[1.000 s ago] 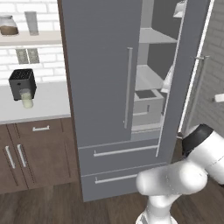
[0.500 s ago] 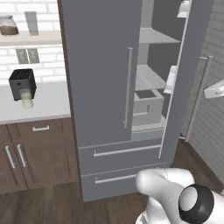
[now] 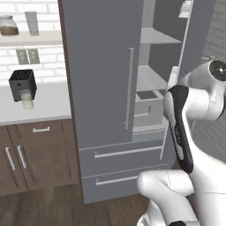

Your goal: Grab a lemon wedge from the fridge and one ice cube from the ice bowl, and put them in the glass of lemonade.

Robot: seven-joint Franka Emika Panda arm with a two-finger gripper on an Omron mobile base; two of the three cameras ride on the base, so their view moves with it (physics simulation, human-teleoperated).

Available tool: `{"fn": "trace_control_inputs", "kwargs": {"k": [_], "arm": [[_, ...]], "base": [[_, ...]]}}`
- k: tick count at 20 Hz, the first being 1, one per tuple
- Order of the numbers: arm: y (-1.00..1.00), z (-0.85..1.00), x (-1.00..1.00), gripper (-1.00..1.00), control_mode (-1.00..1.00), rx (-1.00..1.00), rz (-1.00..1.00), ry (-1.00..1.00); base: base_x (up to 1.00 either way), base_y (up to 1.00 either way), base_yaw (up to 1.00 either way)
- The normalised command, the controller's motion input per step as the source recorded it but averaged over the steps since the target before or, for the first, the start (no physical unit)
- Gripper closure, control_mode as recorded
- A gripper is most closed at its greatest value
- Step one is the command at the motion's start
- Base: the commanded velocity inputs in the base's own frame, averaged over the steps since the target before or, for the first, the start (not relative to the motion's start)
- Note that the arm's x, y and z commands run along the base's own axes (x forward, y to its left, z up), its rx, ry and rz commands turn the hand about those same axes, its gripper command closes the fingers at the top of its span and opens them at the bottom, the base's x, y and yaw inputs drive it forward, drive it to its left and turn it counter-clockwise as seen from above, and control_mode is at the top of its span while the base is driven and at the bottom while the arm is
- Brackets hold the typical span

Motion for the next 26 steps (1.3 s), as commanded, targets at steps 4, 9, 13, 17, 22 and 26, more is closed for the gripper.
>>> {"fn": "trace_control_inputs", "kwargs": {"k": [4, 9, 13, 17, 22, 26], "arm": [[0.54, 0.10, 0.65, -1.00, -1.00, -0.45, -0.13, 0.18], [0.04, 0.00, 1.00, -1.00, -1.00, -0.50, -0.12, 0.11], [-0.23, -0.03, 0.95, -1.00, -1.00, -0.37, -0.18, 0.00], [-0.74, 0.00, 0.69, -1.00, -1.00, -0.18, -0.28, 0.00], [-0.75, 0.02, 0.25, -1.00, -1.00, -0.04, -0.28, 0.00], [-0.77, 0.02, 0.00, -1.00, -1.00, 0.00, -0.20, 0.00]], "base": [[0.00, 0.00, 0.00], [0.00, 0.00, 0.00], [0.00, 0.00, 0.00], [0.00, 0.00, 0.00], [0.00, 0.00, 0.00], [0.00, 0.00, 0.00]]}}
